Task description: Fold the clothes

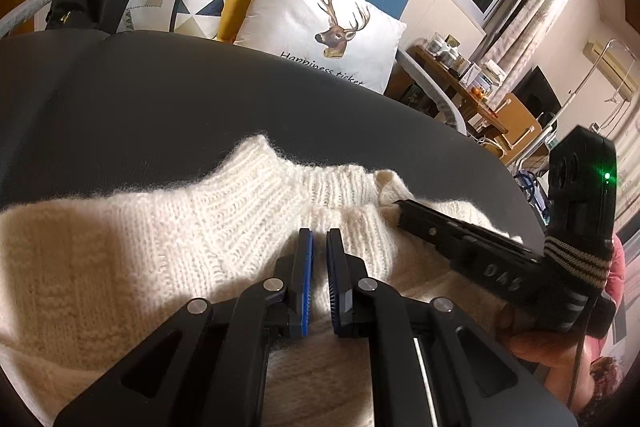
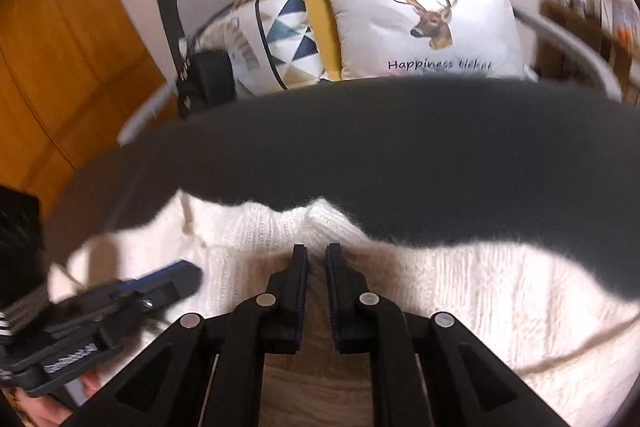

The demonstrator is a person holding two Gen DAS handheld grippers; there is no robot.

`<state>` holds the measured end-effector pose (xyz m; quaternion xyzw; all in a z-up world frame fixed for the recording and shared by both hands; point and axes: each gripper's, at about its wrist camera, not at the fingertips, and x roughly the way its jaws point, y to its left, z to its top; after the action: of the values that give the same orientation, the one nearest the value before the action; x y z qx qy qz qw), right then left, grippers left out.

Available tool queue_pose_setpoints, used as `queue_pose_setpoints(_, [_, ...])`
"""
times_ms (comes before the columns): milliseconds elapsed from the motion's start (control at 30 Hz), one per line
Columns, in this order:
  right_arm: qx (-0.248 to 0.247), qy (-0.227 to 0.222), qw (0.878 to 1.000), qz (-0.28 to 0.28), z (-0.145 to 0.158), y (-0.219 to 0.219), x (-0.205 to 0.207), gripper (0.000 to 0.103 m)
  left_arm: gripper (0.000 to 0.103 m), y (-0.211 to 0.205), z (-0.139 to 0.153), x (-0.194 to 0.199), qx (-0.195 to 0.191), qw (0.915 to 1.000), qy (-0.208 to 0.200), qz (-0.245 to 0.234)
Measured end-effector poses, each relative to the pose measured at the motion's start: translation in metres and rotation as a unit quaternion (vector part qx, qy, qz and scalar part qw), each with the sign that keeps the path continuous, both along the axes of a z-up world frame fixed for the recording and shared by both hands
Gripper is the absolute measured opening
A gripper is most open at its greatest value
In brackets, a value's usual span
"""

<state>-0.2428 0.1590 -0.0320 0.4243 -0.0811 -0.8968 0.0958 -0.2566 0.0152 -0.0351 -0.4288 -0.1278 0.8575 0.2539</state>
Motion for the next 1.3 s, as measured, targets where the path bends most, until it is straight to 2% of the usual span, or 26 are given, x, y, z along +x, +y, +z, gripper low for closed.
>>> queue_pose_setpoints(67, [0.032, 0.002, 0.999, 0.011, 0.002, -0.010, -0.005, 0.011, 0.008, 0.001, 0.000, 0.000, 0.000, 1.0000, 0.000, 0.001])
queue_pose_setpoints(167, [0.034, 0.013, 0.999, 0.022, 0.003, -0.013, -0.005, 0.011, 0.008, 0.001, 0.000, 0.000, 0.001, 1.0000, 0.001, 0.001])
queue_pose_setpoints(267, [0.012, 0.059, 0.998, 0.000, 0.010, -0.001, 0.011, 0.011, 0.008, 0.001, 0.000, 0.000, 0.002, 1.0000, 0.001, 0.002])
queue_pose_setpoints(367, [-0.036, 0.091, 0.995, -0.007, 0.016, 0.014, 0.022, 0.011, 0.008, 0.000, 0.000, 0.000, 0.003, 1.0000, 0.000, 0.001])
queue_pose_setpoints(433, [-0.049, 0.077, 0.996, -0.003, 0.012, 0.017, 0.019, 0.011, 0.008, 0.000, 0.000, 0.000, 0.003, 1.0000, 0.000, 0.002])
queue_pose_setpoints(533, [-0.033, 0.008, 0.999, 0.013, -0.004, 0.008, 0.003, 0.011, 0.008, 0.000, 0.000, -0.001, 0.003, 1.0000, -0.001, 0.001])
queue_pose_setpoints(733, [0.064, 0.019, 0.998, 0.019, 0.001, -0.018, 0.001, 0.011, 0.008, 0.000, 0.001, -0.002, 0.003, 1.0000, -0.001, 0.002])
queue_pose_setpoints(800, [0.042, 0.036, 0.998, 0.020, 0.004, -0.011, 0.005, 0.011, 0.008, 0.000, 0.001, -0.002, 0.003, 1.0000, 0.000, 0.002])
queue_pose_setpoints(867, [-0.012, 0.070, 0.997, 0.031, 0.013, 0.003, 0.014, 0.011, 0.008, 0.000, 0.001, -0.002, 0.003, 1.0000, 0.000, 0.002])
queue_pose_setpoints(933, [-0.063, 0.105, 0.991, 0.057, 0.021, 0.013, 0.024, 0.011, 0.008, 0.000, 0.001, -0.001, 0.004, 1.0000, 0.000, 0.002])
queue_pose_setpoints(967, [-0.073, 0.111, 0.989, 0.069, 0.023, 0.012, 0.025, 0.011, 0.008, 0.000, 0.001, -0.001, 0.004, 1.0000, -0.001, 0.002])
queue_pose_setpoints(1033, [-0.072, 0.094, 0.988, 0.102, 0.022, 0.000, 0.020, 0.011, 0.008, 0.000, 0.001, -0.001, 0.004, 1.0000, -0.001, 0.002])
queue_pose_setpoints(1200, [0.016, 0.024, 0.990, 0.136, 0.008, -0.040, 0.004, 0.008, 0.007, -0.002, 0.002, -0.002, 0.006, 1.0000, -0.002, 0.007])
queue_pose_setpoints(1300, [0.003, 0.017, 0.992, 0.127, 0.007, -0.036, -0.002, 0.005, 0.007, -0.002, 0.002, -0.002, 0.006, 1.0000, -0.002, 0.007])
